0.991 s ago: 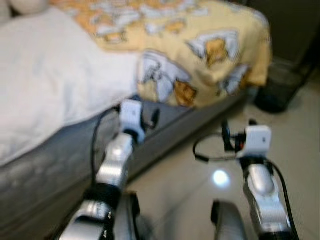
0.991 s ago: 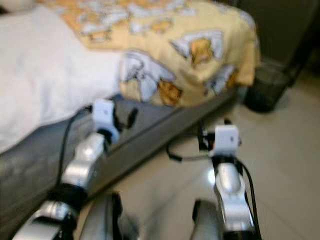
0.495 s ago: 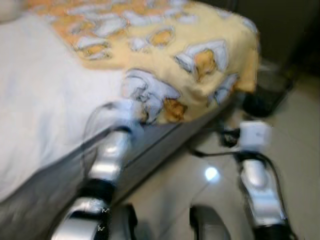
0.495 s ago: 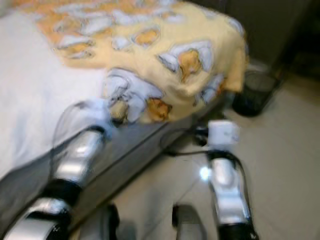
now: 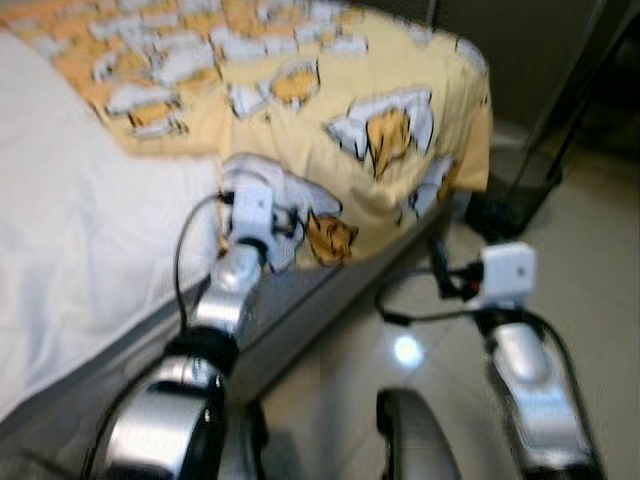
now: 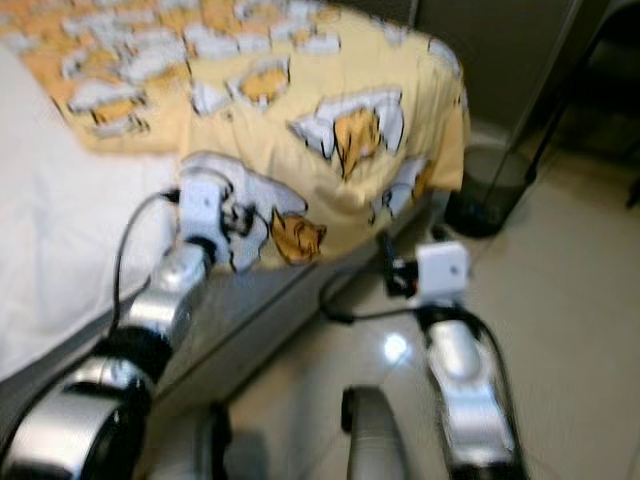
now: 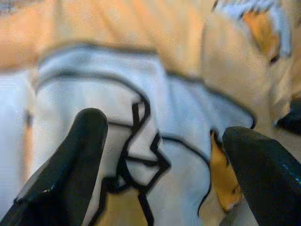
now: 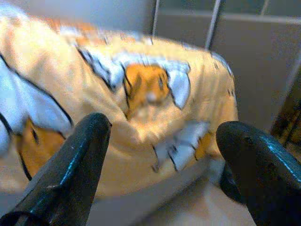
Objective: Clean up the room
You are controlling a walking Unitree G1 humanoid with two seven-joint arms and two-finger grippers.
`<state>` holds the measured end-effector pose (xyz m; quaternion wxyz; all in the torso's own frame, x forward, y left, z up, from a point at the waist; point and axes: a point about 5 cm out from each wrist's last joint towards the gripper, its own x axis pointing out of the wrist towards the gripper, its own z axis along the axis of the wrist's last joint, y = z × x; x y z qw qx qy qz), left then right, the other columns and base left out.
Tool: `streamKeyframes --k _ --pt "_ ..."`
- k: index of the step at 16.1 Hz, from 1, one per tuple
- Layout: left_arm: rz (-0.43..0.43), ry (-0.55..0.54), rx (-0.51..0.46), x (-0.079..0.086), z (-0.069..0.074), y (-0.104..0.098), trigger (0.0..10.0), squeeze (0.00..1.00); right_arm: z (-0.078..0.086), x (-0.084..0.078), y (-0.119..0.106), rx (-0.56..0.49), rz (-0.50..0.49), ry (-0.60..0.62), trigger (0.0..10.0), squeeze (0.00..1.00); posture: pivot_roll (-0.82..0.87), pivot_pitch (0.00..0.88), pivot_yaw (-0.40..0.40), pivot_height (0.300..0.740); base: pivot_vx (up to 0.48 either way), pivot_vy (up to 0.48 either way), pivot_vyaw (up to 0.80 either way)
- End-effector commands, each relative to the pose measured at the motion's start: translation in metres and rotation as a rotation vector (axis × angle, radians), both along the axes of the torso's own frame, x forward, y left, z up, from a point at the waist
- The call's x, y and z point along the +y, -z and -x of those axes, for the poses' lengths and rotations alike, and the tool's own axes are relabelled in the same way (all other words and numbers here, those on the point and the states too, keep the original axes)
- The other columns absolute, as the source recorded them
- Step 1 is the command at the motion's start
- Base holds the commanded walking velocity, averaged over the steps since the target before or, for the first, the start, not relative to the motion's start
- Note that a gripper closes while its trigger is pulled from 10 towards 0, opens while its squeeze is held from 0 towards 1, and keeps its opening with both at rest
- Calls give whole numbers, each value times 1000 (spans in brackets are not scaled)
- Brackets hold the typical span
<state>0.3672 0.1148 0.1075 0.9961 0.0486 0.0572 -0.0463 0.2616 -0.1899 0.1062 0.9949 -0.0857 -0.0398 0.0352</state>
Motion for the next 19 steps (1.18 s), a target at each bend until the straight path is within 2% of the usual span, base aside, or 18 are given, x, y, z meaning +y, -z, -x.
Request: streamKeyframes --k 1,2,3,4,6,8,9,10,11,13,16,18,19 --pt "-6 -8 -10 -7 -3 -3 10000 0 7 -8 -4 7 -1 14 10000 63 -301 77 0 580 0 0 0" --pt "-2 -15 -16 -7 -4 -6 10000 0 10 -10 -4 13 3 12 10000 59 -307 85 -5 580 0 0 0" --pt "1 -60 -36 -5 -8 -12 10000 0 27 -14 -3 55 15 6 10000 59 -346 144 -41 580 0 0 0" --pt "-1 -93 -42 -2 -10 -13 10000 0 33 -14 -2 72 19 2 10000 63 -358 158 -48 580 0 0 0" --pt "3 -215 -143 13 -14 -29 10000 0 51 -16 -3 114 30 -12 10000 59 -390 192 -56 580 0 0 0" --pt "30 -243 -183 20 -14 -35 10000 0 55 -18 -3 124 31 -1 10000 59 -397 197 -51 580 0 0 0" --pt "31 -271 -187 32 -5 -26 10000 0 58 -17 -4 138 28 11 10000 59 -401 199 -33 580 0 0 0" --pt "22 -275 -187 34 -1 -23 10000 0 58 -17 -4 139 27 12 10000 59 -401 199 -33 580 0 0 0" --pt "5 -288 -199 44 11 -16 10000 0 58 -16 -4 140 18 20 10000 63 -390 195 -16 580 0 0 0" --pt "-37 -308 -234 58 25 -17 10000 0 59 -14 -1 151 0 36 10000 59 -362 182 8 580 0 0 0" --pt "-105 -286 -314 64 36 -32 10000 0 57 -5 5 163 -22 25 10000 63 -335 162 15 580 0 0 0" --pt "-93 -263 -326 62 41 -39 10000 0 53 -5 7 167 -22 18 10000 71 -316 147 12 580 0 0 0" --pt "-60 -243 -297 57 42 -34 10000 0 51 -5 7 168 -22 15 10000 67 -308 140 7 580 0 0 0"
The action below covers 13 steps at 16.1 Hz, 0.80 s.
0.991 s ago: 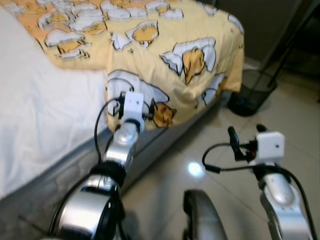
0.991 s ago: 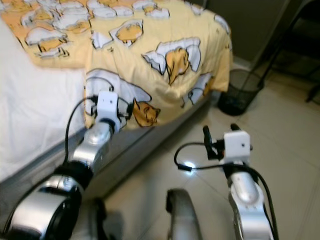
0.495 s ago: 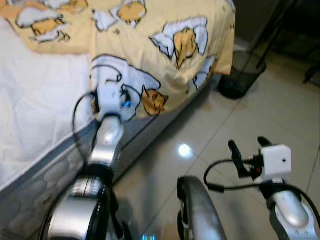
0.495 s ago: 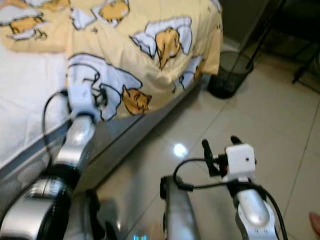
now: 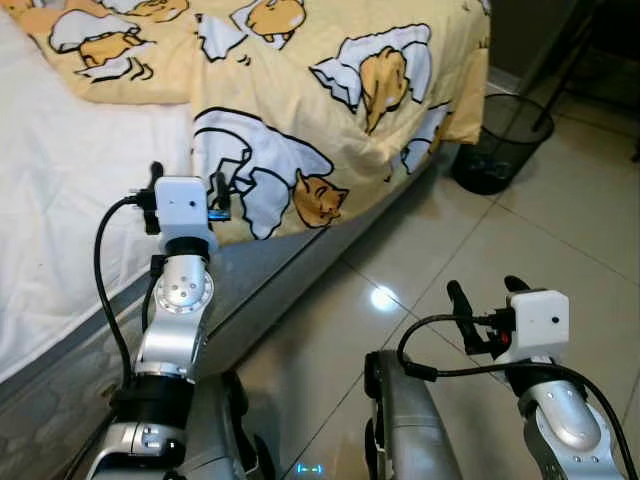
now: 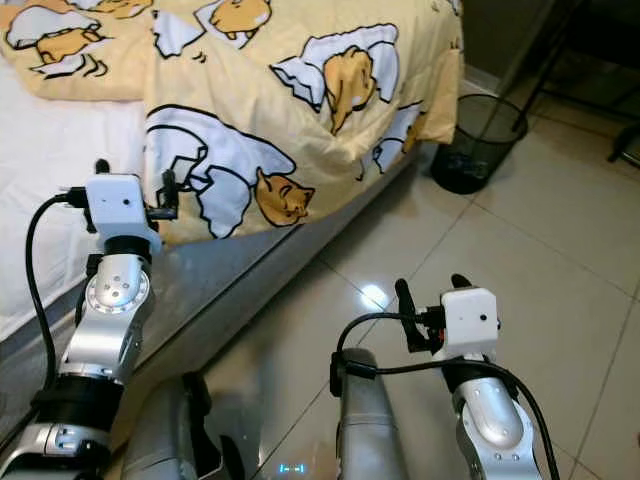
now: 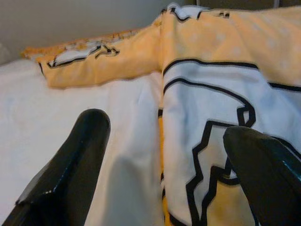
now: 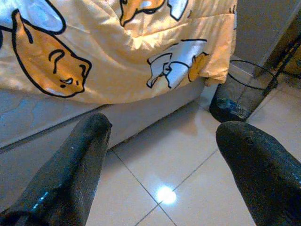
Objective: Clean up the room
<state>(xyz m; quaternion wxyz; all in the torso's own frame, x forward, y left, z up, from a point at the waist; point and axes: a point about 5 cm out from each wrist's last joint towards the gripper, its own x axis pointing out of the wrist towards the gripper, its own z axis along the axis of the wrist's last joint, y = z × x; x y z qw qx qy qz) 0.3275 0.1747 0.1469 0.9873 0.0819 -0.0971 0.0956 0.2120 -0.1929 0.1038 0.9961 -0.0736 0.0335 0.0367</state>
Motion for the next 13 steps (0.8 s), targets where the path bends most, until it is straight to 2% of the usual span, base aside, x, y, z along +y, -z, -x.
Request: streamKeyframes --k 1,3,5,7,8,11,12,13 --pt "27 31 40 -4 3 7 10000 0 1 -2 5 21 -3 4 10000 67 -308 140 6 580 0 0 0" --pt "46 97 81 -16 2 14 10000 0 -2 0 5 19 -3 -5 10000 71 -305 140 -4 580 0 0 0" --pt "44 96 119 -17 -3 22 10000 0 -1 0 5 22 0 -14 10000 67 -309 147 -8 580 0 0 0" --pt "8 83 200 -16 -16 31 10000 0 0 -1 2 20 12 -26 10000 67 -340 169 -14 580 0 0 0" --pt "15 89 210 -16 -22 30 10000 0 1 -2 -1 14 13 -26 10000 67 -348 171 -14 580 0 0 0" --pt "18 131 300 -26 -29 42 10000 0 0 -2 -2 23 31 -78 10000 63 -363 175 -17 580 0 0 0" --pt "32 156 351 -32 -32 49 3765 0 -6 -5 -4 26 41 -102 10000 67 -363 175 -17 580 0 0 0" --pt "74 177 365 -38 -36 50 0 0 -13 -12 -8 23 36 -89 10000 67 -372 177 -17 580 0 0 0"
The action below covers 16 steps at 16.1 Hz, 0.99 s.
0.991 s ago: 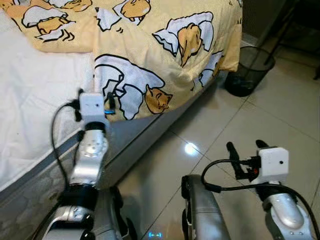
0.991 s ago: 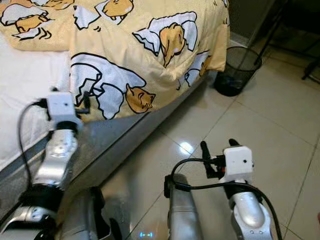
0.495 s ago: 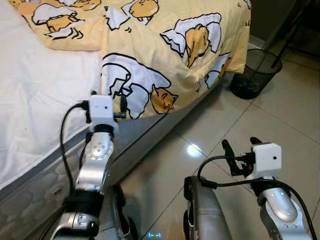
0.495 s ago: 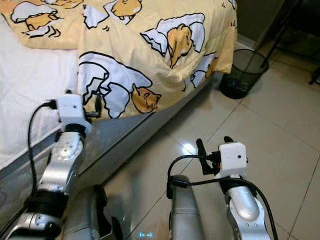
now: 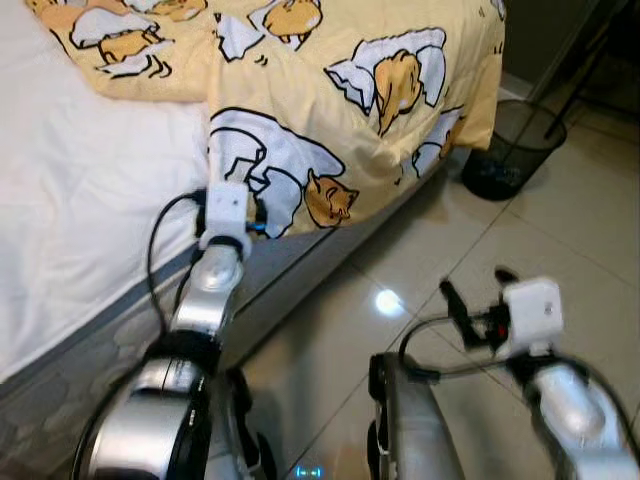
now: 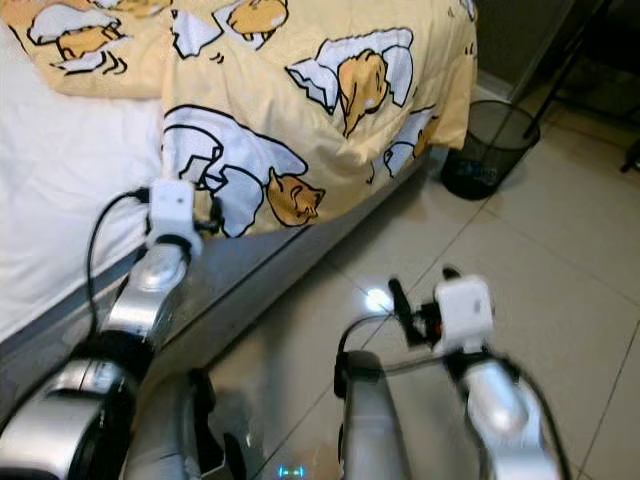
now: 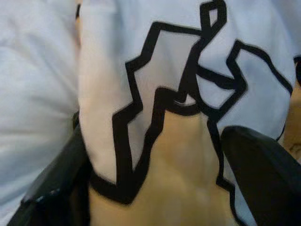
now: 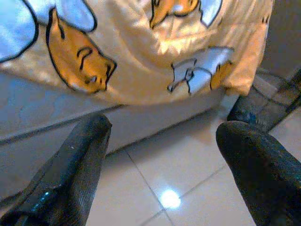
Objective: Clean up the room
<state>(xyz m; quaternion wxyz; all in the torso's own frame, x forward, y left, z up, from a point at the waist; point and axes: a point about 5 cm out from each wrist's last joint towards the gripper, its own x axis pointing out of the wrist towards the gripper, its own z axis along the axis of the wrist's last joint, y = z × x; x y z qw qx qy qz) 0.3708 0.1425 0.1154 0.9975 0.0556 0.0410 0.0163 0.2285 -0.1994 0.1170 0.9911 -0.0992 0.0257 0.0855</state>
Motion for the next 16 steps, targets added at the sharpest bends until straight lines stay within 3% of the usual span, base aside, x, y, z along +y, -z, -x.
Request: streamKeyframes --k 1,4,7,10,12,16 --pt "74 47 94 -8 2 16 0 0 -1 -8 1 22 -5 14 10000 63 -370 175 -16 580 0 0 0" --pt "102 48 74 -2 -7 5 0 0 -1 -5 1 17 -7 17 10000 63 -379 165 -10 580 0 0 0" --pt "156 76 62 -1 -5 8 0 0 4 5 7 44 -27 -8 10000 63 -379 150 -4 580 0 0 0" --pt "146 110 74 1 6 24 0 0 5 10 13 59 -52 -9 10000 71 -360 131 4 580 0 0 0" --pt "118 147 91 4 20 40 0 0 -2 9 13 50 -67 3 10000 75 -334 117 5 580 0 0 0" --pt "63 198 47 10 22 37 0 0 -10 14 15 52 -71 -23 10000 71 -291 90 -5 580 0 0 0"
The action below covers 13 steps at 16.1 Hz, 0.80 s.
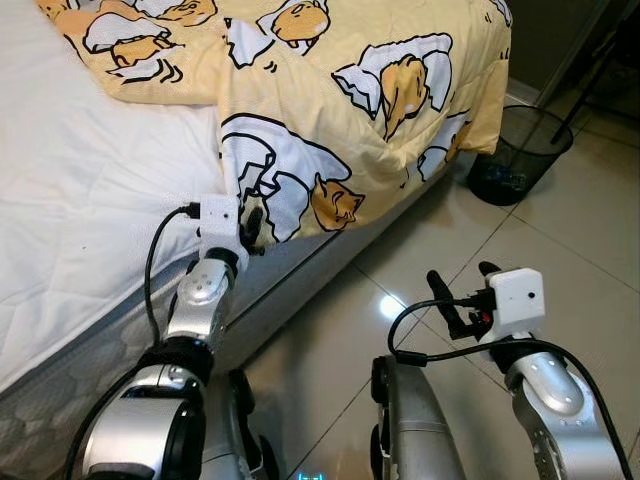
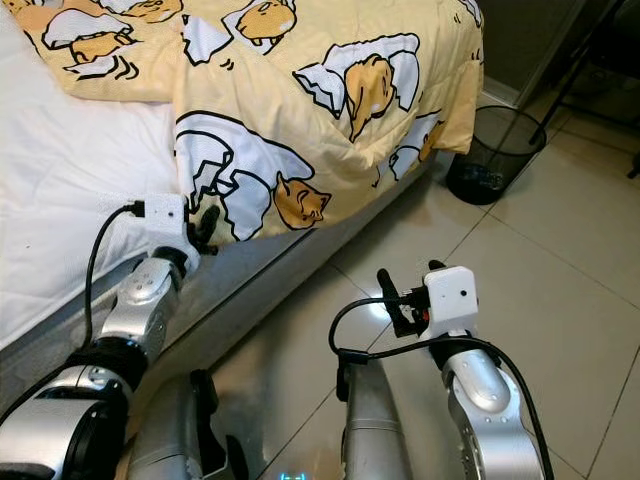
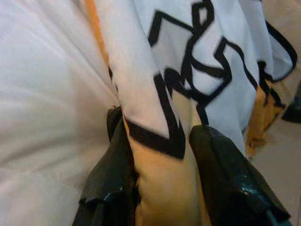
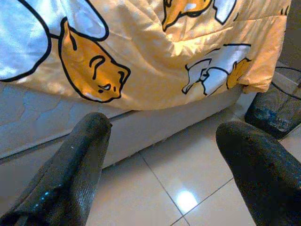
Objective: Clean up the room
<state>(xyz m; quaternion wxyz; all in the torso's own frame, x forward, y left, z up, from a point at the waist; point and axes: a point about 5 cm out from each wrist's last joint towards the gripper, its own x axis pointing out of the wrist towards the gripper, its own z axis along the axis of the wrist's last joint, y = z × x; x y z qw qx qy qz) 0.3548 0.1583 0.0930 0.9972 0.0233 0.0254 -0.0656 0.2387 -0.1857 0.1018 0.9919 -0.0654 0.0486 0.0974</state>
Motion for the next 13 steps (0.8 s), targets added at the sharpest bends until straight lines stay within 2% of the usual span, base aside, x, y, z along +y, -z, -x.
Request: streamKeyframes --k 1,5,10,13 --pt "-23 56 53 -6 7 13 0 0 -1 2 0 -2 -8 -16 10000 71 -284 86 -6 580 0 0 0" --pt "-33 113 17 -9 2 3 0 0 -9 6 2 -8 -9 -34 10000 67 -265 65 -3 580 0 0 0" --pt "-24 212 31 -28 -3 0 0 0 -14 7 1 -21 -5 -40 10000 63 -274 41 6 580 0 0 0" --pt "-46 250 35 -26 -9 -7 0 0 -19 6 -8 -44 -16 -53 10000 67 -283 37 15 580 0 0 0"
